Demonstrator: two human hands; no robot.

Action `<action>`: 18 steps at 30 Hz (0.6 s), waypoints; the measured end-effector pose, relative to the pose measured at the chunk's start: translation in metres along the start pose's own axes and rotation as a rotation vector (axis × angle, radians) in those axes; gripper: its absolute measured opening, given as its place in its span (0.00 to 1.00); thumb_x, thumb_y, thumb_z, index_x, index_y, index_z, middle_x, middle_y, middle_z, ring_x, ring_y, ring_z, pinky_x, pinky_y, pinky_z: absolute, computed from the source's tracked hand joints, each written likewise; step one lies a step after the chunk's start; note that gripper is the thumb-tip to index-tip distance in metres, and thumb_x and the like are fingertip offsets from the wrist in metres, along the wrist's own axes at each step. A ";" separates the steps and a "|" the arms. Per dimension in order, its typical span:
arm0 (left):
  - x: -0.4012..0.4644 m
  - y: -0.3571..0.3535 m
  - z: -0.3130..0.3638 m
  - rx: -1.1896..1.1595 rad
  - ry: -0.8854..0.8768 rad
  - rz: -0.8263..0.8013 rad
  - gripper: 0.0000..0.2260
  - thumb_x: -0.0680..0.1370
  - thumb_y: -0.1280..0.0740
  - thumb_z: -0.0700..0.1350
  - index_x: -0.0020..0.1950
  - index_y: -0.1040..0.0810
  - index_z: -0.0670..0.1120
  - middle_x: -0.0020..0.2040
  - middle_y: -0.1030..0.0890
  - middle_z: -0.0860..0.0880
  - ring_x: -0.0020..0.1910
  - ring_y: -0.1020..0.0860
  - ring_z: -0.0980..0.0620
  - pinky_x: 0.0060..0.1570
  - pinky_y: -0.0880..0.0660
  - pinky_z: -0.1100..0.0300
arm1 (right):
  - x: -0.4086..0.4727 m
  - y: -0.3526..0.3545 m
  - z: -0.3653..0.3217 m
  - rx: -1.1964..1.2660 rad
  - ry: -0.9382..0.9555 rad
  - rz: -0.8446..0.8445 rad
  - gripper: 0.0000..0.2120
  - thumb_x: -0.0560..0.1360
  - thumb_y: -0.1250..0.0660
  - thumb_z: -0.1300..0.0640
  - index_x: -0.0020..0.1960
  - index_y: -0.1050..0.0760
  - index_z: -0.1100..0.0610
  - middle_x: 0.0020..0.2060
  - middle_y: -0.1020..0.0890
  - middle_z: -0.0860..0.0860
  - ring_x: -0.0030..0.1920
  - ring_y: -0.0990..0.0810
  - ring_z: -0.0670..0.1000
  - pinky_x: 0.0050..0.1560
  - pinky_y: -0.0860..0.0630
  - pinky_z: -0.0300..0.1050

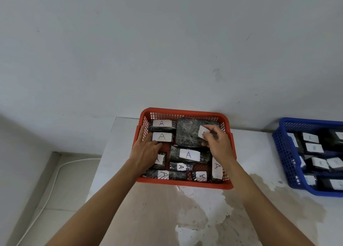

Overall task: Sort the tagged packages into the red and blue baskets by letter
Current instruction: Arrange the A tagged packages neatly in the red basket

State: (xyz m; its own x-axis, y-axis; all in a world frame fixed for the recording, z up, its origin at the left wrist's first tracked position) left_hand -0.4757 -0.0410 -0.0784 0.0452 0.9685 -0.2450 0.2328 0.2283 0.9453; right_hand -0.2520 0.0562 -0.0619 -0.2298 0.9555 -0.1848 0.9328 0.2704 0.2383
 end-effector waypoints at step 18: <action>0.007 -0.011 0.056 -0.270 0.377 -0.017 0.42 0.66 0.47 0.79 0.66 0.34 0.47 0.67 0.30 0.44 0.68 0.33 0.41 0.71 0.45 0.39 | -0.027 0.057 0.004 -0.032 0.073 0.094 0.11 0.80 0.37 0.59 0.56 0.21 0.46 0.53 0.17 0.50 0.46 0.15 0.48 0.42 0.19 0.39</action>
State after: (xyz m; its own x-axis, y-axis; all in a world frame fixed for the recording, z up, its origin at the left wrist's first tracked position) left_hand -0.4238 -0.0426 -0.1019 -0.3243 0.9217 -0.2130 -0.0329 0.2140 0.9763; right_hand -0.1915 0.0451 -0.0475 -0.1628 0.9825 -0.0903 0.9422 0.1819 0.2815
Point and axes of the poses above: each hand's wrist, its own x-axis towards the middle knuckle, its own y-axis out of the back of the hand, z = x × y, the point moved 5 cm from there along x, towards the middle knuckle
